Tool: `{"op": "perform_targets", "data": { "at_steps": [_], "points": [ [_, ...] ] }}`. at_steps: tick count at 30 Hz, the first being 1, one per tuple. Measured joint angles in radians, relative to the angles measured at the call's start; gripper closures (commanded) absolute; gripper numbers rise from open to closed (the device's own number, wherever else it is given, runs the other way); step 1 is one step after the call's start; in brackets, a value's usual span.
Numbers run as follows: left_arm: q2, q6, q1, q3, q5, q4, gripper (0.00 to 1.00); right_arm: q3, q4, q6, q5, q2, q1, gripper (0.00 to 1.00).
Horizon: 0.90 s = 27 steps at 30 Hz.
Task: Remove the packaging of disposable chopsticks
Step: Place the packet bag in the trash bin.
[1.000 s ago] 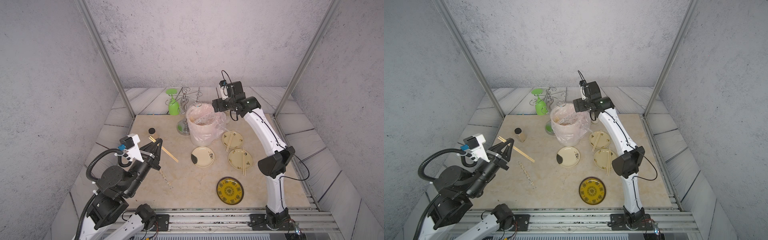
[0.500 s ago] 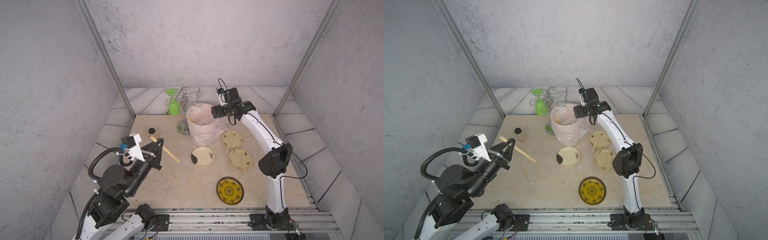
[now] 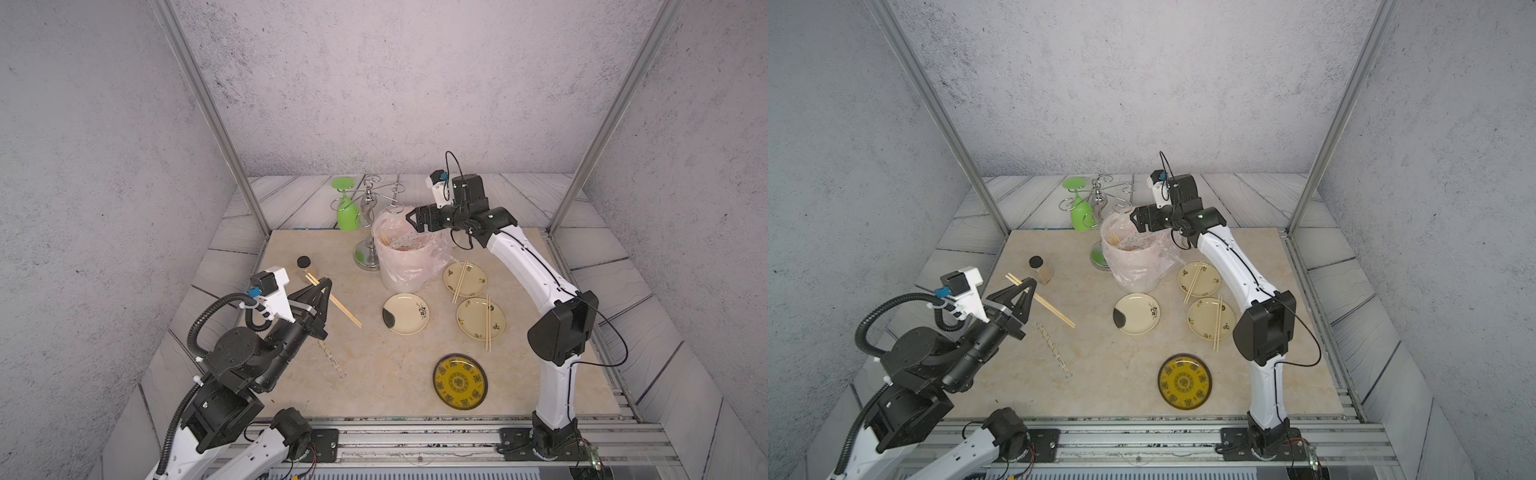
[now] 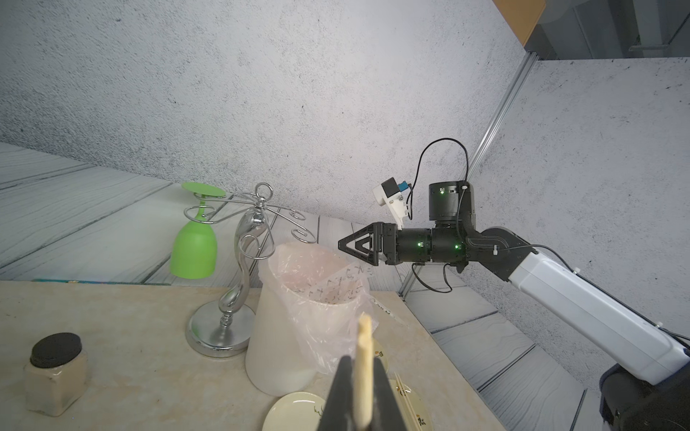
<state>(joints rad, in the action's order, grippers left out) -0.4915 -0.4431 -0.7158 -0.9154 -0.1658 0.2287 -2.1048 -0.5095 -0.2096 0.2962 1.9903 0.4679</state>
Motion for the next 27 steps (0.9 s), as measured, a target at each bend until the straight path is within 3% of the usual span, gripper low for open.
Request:
{"op": "perform_targets", "data": {
  "at_steps": [18, 22, 27],
  "points": [
    [0.014, -0.018, 0.000, 0.000, 0.000, 0.001, 1.00, 0.131, 0.156, -0.187, 0.201, -0.096, -0.057, 0.02],
    [0.017, -0.025, 0.000, 0.003, 0.000, 0.001, 1.00, 0.153, 0.143, -0.167, 0.171, -0.115, -0.064, 0.02],
    [0.017, -0.029, 0.000, 0.006, 0.001, 0.003, 1.00, 0.171, 0.085, -0.083, 0.042, -0.117, -0.068, 0.01]
  ]
}}
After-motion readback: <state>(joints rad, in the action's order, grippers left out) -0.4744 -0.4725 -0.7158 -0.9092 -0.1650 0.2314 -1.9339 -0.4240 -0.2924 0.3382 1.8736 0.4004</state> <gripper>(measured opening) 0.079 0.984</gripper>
